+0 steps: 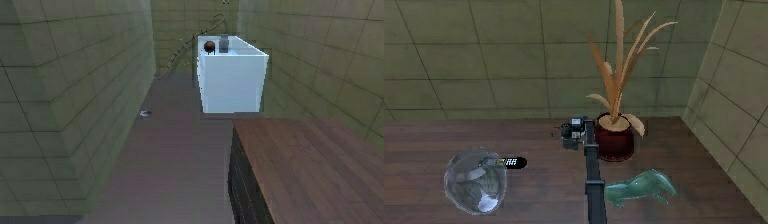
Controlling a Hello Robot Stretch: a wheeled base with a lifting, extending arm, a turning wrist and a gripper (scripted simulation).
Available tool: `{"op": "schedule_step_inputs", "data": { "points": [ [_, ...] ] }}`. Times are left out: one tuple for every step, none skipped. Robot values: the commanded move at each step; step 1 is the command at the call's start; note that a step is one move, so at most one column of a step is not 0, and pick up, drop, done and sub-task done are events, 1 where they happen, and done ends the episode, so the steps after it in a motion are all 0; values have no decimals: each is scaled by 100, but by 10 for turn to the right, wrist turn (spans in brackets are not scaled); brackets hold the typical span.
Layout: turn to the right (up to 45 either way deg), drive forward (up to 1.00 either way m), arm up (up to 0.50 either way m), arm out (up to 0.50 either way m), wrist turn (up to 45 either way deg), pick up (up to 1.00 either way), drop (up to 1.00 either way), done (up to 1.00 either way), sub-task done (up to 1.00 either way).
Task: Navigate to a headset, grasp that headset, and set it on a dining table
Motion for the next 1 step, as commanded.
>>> {"op": "schedule_step_inputs", "data": {
  "points": [
    [0, 0, 10, 0, 0, 0, 0, 0, 0]
  ]
}}
